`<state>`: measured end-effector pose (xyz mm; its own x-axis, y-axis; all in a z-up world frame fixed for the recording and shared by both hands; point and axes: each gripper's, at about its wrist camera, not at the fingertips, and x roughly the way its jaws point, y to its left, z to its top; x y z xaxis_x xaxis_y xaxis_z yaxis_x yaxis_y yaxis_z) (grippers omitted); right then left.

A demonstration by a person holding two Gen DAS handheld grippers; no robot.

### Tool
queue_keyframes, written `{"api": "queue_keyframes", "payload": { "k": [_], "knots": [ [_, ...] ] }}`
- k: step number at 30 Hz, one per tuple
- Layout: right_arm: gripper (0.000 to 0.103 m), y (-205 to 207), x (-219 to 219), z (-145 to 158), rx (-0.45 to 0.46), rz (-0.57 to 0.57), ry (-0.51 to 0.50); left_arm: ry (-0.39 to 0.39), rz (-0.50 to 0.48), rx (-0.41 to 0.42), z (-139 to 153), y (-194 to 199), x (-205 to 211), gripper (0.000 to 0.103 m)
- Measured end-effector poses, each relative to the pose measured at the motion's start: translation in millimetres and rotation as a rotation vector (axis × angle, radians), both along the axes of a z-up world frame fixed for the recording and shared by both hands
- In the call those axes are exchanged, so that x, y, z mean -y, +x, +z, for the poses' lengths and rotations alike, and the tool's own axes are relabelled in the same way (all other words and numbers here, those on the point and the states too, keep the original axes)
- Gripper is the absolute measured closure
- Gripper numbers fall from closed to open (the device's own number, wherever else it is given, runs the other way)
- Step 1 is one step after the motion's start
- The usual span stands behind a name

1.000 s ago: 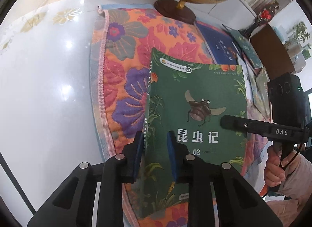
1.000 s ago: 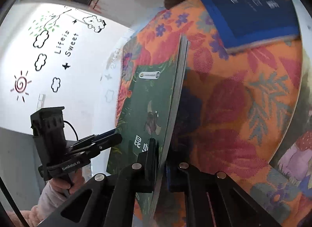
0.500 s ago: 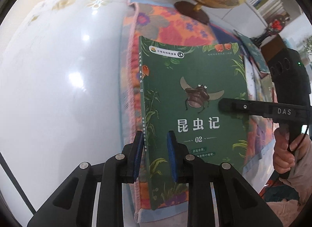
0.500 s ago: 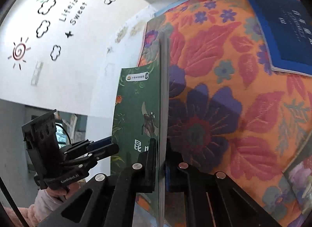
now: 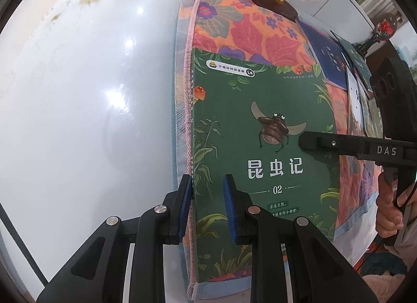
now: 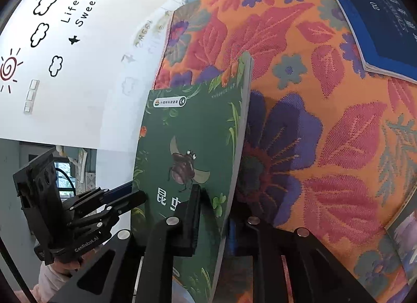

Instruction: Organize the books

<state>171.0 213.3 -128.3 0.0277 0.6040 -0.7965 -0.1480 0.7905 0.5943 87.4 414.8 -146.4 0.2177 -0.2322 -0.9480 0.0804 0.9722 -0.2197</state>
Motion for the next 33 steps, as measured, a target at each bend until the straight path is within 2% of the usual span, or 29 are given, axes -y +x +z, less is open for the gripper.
{"api": "queue_keyframes", "payload": {
  "k": [8,11,15,17,19,20,22,23,24,26,27,29,33],
  "knots": [
    [0.083,4,-7,0,0.005,0.025,-0.012,0.028,0.023,-0.004,1,-2,2,0.081],
    [0.08,7,-2,2,-0.001,0.022,-0.015,0.077,0.037,0.009,5,-5,2,0.081],
    [0.079,0,11,27,0.086,0.039,-0.119,0.139,0.066,0.047,25,-14,0,0.08],
    [0.079,-9,23,50,0.152,0.044,-0.07,0.164,0.069,0.086,40,-22,5,0.078],
    [0.079,-20,41,80,0.223,0.035,0.027,0.169,0.073,0.119,53,-28,11,0.077],
    [0.077,-27,51,97,0.258,0.025,0.072,0.166,0.078,0.135,60,-31,14,0.076],
    [0.053,-38,72,131,0.326,-0.007,0.12,0.145,0.088,0.165,75,-35,25,0.073],
    [0.033,-43,82,149,0.367,-0.025,0.143,0.136,0.09,0.178,81,-37,31,0.072],
    [0.025,-48,93,169,0.425,-0.046,0.163,0.128,0.089,0.193,88,-37,38,0.072],
    [0.025,-55,108,199,0.521,-0.07,0.138,0.114,0.082,0.207,99,-38,55,0.072],
    [0.023,-58,116,214,0.565,-0.07,0.078,0.107,0.079,0.214,103,-37,64,0.072],
    [0.018,-65,125,228,0.602,-0.07,0.009,0.093,0.064,0.238,115,-37,84,0.072],
    [0.018,-91,167,223,0.602,-0.11,-0.132,0.094,0.028,0.266,135,-34,131,0.072]
  ]
}}
